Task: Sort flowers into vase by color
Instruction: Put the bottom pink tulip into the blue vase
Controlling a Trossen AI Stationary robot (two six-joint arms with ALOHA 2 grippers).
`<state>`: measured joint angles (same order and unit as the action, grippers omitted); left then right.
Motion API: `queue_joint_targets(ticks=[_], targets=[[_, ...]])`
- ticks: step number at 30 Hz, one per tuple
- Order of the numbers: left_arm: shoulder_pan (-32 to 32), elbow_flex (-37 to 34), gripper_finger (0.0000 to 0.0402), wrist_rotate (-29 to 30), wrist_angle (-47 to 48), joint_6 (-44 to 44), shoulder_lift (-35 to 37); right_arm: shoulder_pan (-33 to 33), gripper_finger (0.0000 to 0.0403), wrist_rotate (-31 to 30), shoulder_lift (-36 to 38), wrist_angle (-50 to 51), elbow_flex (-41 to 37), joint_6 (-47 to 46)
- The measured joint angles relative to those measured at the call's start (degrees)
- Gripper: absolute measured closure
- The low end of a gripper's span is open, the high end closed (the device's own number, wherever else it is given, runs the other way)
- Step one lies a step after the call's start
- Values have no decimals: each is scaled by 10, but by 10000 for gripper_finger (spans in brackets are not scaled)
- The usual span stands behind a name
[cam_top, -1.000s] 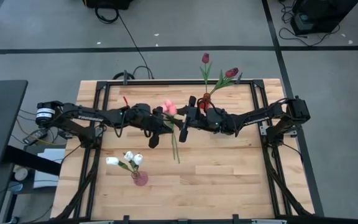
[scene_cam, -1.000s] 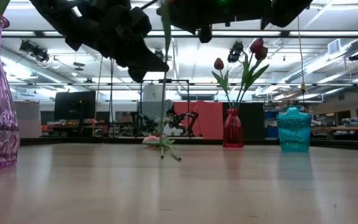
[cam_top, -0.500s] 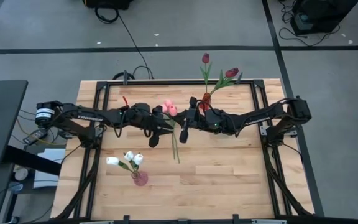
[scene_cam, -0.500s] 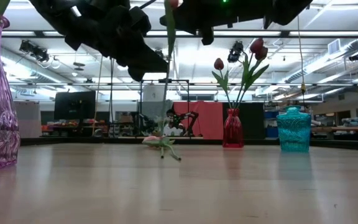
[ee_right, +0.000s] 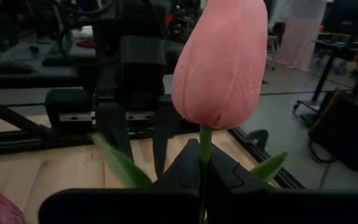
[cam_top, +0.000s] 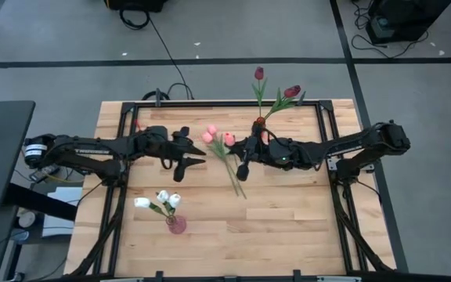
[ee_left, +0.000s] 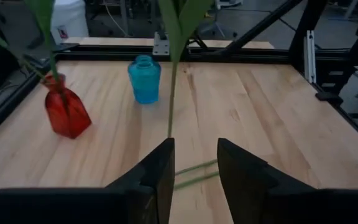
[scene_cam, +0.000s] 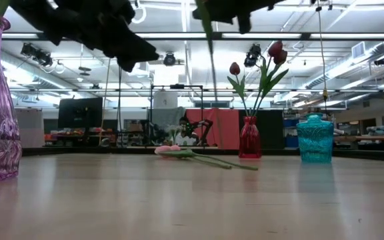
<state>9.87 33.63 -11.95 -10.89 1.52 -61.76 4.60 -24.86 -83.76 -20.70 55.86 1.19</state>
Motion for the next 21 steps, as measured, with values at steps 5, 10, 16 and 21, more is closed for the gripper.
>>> queue_joint_targets(ticks=[5, 10, 16, 21], targets=[[11, -38, 275, 1, 9, -2, 54, 25, 394, -42, 58, 94, 0, -19], [20, -63, 275, 50, 3, -7, 137, 45, 394, -60, 112, 166, 0, -50], [21, -98, 275, 102, -14, -6, 219, 48, 394, -46, 149, 258, 0, -97], [21, -143, 275, 99, -29, -20, 262, 48, 394, -45, 189, 295, -19, -118]])
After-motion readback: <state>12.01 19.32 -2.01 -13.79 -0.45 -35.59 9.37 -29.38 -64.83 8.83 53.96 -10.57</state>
